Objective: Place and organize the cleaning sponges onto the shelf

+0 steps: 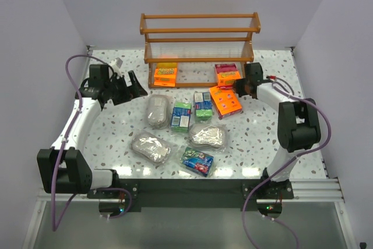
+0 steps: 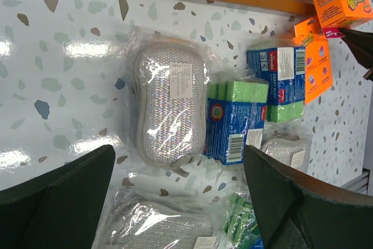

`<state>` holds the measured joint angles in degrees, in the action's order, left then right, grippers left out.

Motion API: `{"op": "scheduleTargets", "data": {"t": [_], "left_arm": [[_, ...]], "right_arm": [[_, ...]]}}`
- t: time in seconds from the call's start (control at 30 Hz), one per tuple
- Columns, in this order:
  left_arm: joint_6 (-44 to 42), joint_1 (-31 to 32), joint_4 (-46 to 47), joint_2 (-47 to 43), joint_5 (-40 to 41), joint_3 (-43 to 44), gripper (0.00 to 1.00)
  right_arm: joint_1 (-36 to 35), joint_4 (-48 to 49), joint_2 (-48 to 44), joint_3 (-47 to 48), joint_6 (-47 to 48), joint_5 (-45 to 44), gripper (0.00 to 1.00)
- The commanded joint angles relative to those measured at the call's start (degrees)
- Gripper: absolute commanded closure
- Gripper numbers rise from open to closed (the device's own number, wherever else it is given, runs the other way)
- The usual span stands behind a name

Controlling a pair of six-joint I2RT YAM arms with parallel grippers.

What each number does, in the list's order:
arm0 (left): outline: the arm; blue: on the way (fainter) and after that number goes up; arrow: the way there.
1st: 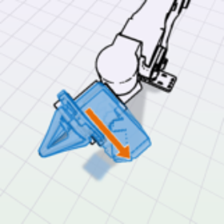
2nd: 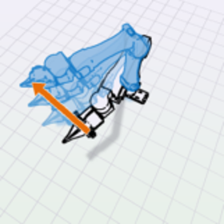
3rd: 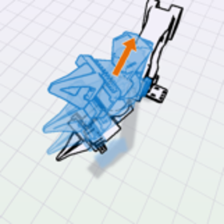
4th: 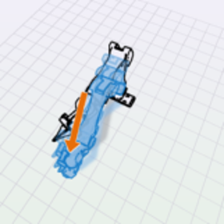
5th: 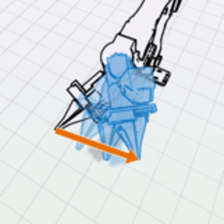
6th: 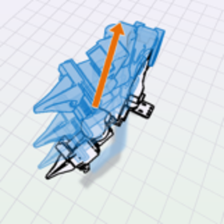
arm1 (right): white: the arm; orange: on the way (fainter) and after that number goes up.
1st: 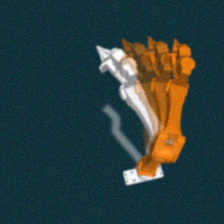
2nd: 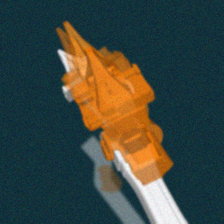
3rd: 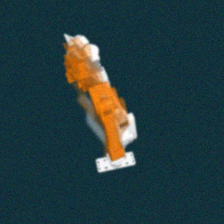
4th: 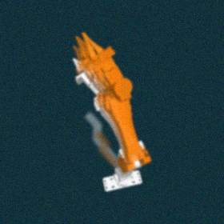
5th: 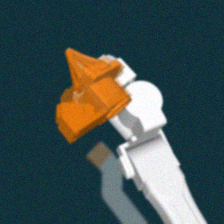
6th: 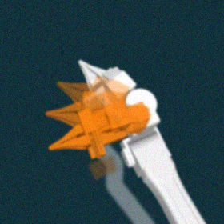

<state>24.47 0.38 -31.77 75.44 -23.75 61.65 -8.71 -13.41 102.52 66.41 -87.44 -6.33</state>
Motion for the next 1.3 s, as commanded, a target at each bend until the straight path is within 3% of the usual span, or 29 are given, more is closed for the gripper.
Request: {"op": "scheduleTargets", "data": {"t": [0.0, 0.6, 1.27], "left_arm": [[-0.3, 0.06, 1.36, -1.87, -0.07, -0.83, 0.03], [-1.09, 0.06, -0.49, -4.42, 0.54, -1.88, 0.03], [-1.27, 0.06, -0.66, -4.16, 0.98, -1.97, 0.02]], "right_arm": [[-2.71, -4.17, -0.04, 2.23, -4.84, -7.37, 1.0], [-4.03, 6.11, 1.45, -0.76, -13.72, -11.95, 1.0], [-0.7, 10.32, 6.46, 0.65, -8.72, -7.21, 1.0]]}}
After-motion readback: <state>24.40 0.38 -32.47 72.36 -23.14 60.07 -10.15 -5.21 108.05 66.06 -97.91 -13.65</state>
